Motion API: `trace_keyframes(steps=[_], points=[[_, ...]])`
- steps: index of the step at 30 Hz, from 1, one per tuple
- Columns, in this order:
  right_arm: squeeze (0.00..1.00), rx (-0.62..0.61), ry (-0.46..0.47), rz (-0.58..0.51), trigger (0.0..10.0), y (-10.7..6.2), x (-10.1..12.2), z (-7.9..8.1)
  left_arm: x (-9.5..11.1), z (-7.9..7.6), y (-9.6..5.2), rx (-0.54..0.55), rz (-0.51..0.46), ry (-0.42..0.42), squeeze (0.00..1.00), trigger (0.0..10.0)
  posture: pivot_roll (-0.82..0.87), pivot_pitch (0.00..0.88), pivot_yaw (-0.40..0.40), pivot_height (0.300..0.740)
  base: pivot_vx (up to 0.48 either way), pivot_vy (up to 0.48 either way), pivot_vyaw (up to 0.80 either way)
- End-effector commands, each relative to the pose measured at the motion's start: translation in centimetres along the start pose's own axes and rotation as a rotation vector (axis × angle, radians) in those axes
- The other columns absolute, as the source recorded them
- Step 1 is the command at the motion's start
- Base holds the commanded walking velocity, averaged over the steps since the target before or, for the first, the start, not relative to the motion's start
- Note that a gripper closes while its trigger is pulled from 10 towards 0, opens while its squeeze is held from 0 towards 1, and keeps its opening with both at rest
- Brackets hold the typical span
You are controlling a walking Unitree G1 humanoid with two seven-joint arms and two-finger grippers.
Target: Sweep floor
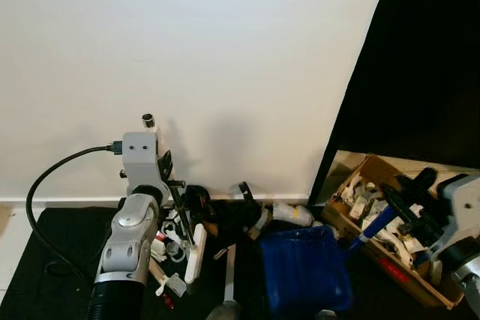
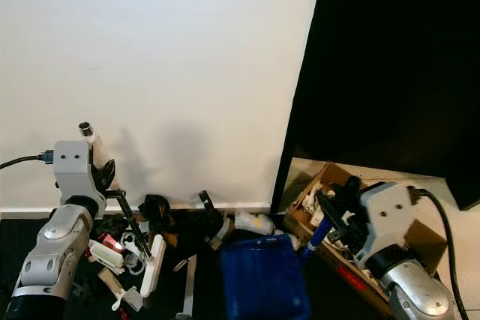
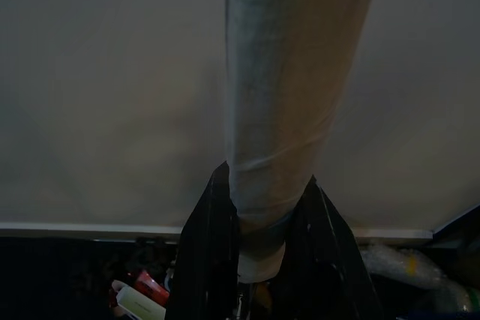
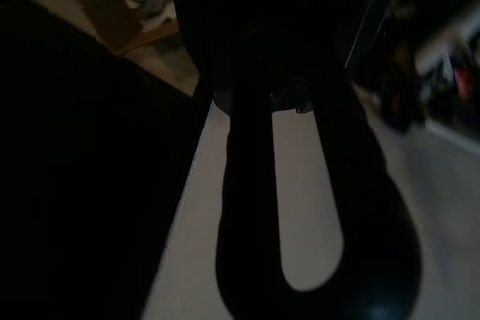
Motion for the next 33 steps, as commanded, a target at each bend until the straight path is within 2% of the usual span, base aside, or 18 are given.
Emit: trace_keyframes(steps=[1, 4, 6, 7, 10, 11, 14, 16, 17, 19, 20, 22, 23, 25, 30, 31, 33], points=[[0.00, 0.058, -0.011, 0.026, 10.0, -0.8, 0.0, 0.4, -0.3, 0.6, -0.1, 0.016, 0.007, 0.033, 0.00, 10.0, 0.06, 0.268, 0.095, 0.740, 0.000, 0.000, 0.00], [0.00, 0.082, -0.019, 0.048, 10.0, -1.4, -0.1, 0.4, -0.3, 0.8, -0.1, 0.019, 0.007, 0.036, 0.00, 10.0, 0.05, 0.268, 0.095, 0.740, 0.000, 0.000, 0.00], [0.00, 0.061, -0.047, 0.101, 10.0, -2.6, -0.8, -0.5, -0.4, 1.0, -0.1, 0.023, 0.009, 0.038, 0.00, 10.0, 0.04, 0.270, 0.097, 0.740, 0.000, 0.000, 0.00], [0.00, 0.061, -0.047, 0.101, 10.0, -2.6, -0.8, -0.5, -0.4, 1.0, -0.1, 0.023, 0.009, 0.038, 0.00, 10.0, 0.04, 0.270, 0.097, 0.740, 0.000, 0.000, 0.00], [0.00, -0.088, -0.107, 0.132, 10.0, -2.9, -2.0, -2.5, -0.6, 0.7, 0.0, 0.018, 0.013, 0.035, 0.00, 10.0, 0.03, 0.270, 0.106, 0.740, 0.000, 0.000, 0.00], [0.00, -0.134, -0.125, 0.135, 10.0, -2.7, -2.4, -2.8, -0.6, 0.5, 0.1, 0.012, 0.014, 0.034, 0.00, 10.0, 0.03, 0.270, 0.106, 0.740, 0.000, 0.000, 0.00], [0.00, -0.166, -0.142, 0.141, 10.0, -2.4, -2.8, -2.9, -0.6, 0.3, 0.1, 0.008, 0.014, 0.033, 0.00, 10.0, 0.03, 0.270, 0.106, 0.740, 0.000, 0.000, 0.00], [0.00, -0.225, -0.208, 0.163, 10.0, -1.6, -3.3, -3.0, -0.5, 0.1, 0.3, 0.001, 0.011, 0.032, 0.00, 10.0, 0.04, 0.269, 0.115, 0.740, 0.000, 0.000, 0.00], [0.00, -0.225, -0.208, 0.163, 10.0, -1.6, -3.3, -3.0, -0.5, 0.1, 0.3, 0.001, 0.011, 0.032, 0.00, 10.0, 0.04, 0.269, 0.115, 0.740, 0.000, 0.000, 0.00], [0.00, -0.299, -0.205, 0.184, 10.0, -0.1, -4.1, -2.6, -0.3, 0.2, 0.4, 0.003, 0.006, 0.032, 0.00, 10.0, 0.05, 0.267, 0.118, 0.740, 0.000, 0.000, 0.00], [0.00, -0.299, -0.205, 0.184, 10.0, -0.1, -4.1, -2.6, -0.3, 0.2, 0.4, 0.003, 0.006, 0.032, 0.00, 10.0, 0.05, 0.267, 0.118, 0.740, 0.000, 0.000, 0.00], [0.00, -0.328, -0.198, 0.191, 10.0, 0.4, -4.3, -2.4, -0.2, 0.2, 0.4, 0.004, 0.005, 0.033, 0.00, 10.0, 0.05, 0.267, 0.118, 0.740, 0.000, 0.000, 0.00], [0.00, -0.383, -0.129, 0.193, 10.0, 1.5, -5.1, -2.1, -0.3, 0.4, 0.3, 0.009, 0.004, 0.036, 0.00, 10.0, 0.06, 0.265, 0.115, 0.740, 0.000, 0.000, 0.00], [0.00, -0.405, -0.110, 0.194, 10.0, 1.8, -5.3, -2.0, -0.3, 0.5, 0.2, 0.012, 0.005, 0.038, 0.00, 10.0, 0.06, 0.265, 0.115, 0.740, 0.000, 0.000, 0.00], [0.00, -0.526, -0.106, 0.196, 10.0, 3.5, -5.6, -2.3, -0.4, 0.6, 0.0, 0.022, 0.003, 0.031, 0.00, 10.0, 0.07, 0.266, 0.105, 0.740, 0.000, 0.000, 0.00], [0.00, -0.526, -0.106, 0.196, 10.0, 3.5, -5.6, -2.3, -0.4, 0.6, 0.0, 0.022, 0.003, 0.031, 0.00, 10.0, 0.07, 0.266, 0.105, 0.740, 0.000, 0.000, 0.00], [0.00, -0.529, -0.083, 0.166, 10.0, 4.6, -5.2, -1.7, -0.6, 0.7, -0.1, 0.025, 0.004, 0.030, 0.00, 10.0, 0.07, 0.268, 0.101, 0.740, 0.000, 0.000, 0.00]])
Point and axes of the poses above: a point about 5 cm out from each wrist's last joint towards the gripper, its own y axis pointing out of the wrist towards the gripper, its own x axis along the axis of the wrist's last joint, z = x × y, the point moved 4 cm from there along y, pointing out of the wrist towards the gripper, and after that the axes turned 5 degrees about -y, right-handed, at the moved point
